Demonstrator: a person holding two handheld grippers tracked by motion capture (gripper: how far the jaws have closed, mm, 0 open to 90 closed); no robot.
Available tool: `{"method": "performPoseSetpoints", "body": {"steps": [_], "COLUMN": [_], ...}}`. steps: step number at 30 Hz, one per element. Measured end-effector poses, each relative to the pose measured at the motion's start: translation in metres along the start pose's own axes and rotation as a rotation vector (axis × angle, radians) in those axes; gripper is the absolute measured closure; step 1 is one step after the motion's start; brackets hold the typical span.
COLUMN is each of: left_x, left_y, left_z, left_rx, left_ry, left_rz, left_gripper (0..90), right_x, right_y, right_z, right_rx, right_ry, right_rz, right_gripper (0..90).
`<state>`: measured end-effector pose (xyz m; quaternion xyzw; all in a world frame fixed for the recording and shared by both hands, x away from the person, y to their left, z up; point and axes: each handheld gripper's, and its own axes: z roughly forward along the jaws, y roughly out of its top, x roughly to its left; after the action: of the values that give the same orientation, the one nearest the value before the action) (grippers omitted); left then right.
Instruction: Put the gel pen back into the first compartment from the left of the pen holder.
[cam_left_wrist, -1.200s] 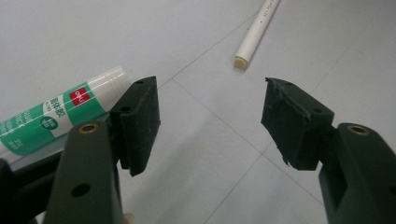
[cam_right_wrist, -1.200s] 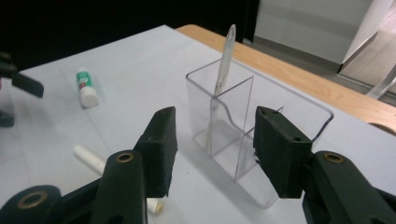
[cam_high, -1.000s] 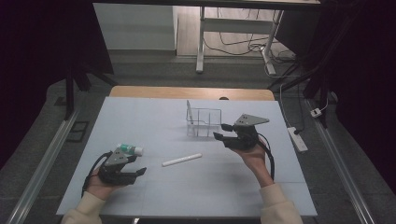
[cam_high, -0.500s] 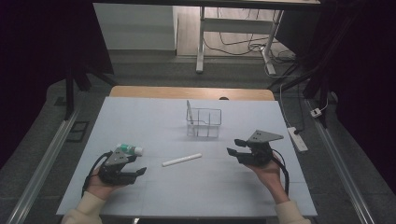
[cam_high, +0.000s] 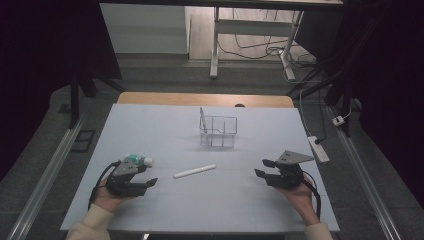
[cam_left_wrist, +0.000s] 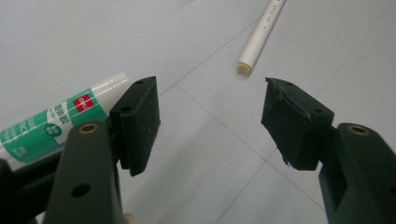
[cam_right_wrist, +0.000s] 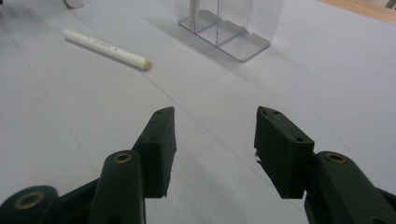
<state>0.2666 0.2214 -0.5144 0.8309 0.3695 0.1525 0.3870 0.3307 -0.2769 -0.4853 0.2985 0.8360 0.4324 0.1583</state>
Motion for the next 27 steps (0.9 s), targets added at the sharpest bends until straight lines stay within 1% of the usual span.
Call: {"method": "performPoseSetpoints", "body": {"steps": [7,11,15,18,22,25,27], "left_x": [-0.001,-0.001,-0.002,-0.002,-0.003,-0.004,-0.005], "left_y": [0.002,0.004,0.007,0.011,0.016,0.022,0.026], "left_z": [0.0,-0.001,-0.002,-0.002,-0.001,-0.002,-0.002], "left_rx": [-0.001,-0.004,-0.004,-0.005,0.009,0.022,0.029], "left_ry": [0.0,0.001,0.001,-0.007,-0.021,-0.021,-0.031], "left_rz": [0.009,0.013,0.02,0.027,0.044,0.066,0.077], "left_gripper": [36.8,36.8,36.8,36.8,36.8,36.6,36.5], "right_x": [-0.004,-0.005,-0.006,-0.007,-0.009,-0.011,-0.012], "right_y": [-0.008,-0.011,-0.013,-0.014,-0.016,-0.017,-0.017], "right_z": [-0.002,-0.001,-0.001,-0.002,-0.004,-0.005,-0.006], "right_rx": [0.011,0.028,0.034,0.038,0.036,0.034,0.036], "right_ry": [-0.001,-0.006,-0.007,-0.013,-0.021,-0.024,-0.027], "right_rz": [0.006,-0.01,-0.014,-0.009,-0.003,0.0,0.002], "right_gripper": [47.4,47.3,47.2,47.1,47.0,47.0,47.0]}}
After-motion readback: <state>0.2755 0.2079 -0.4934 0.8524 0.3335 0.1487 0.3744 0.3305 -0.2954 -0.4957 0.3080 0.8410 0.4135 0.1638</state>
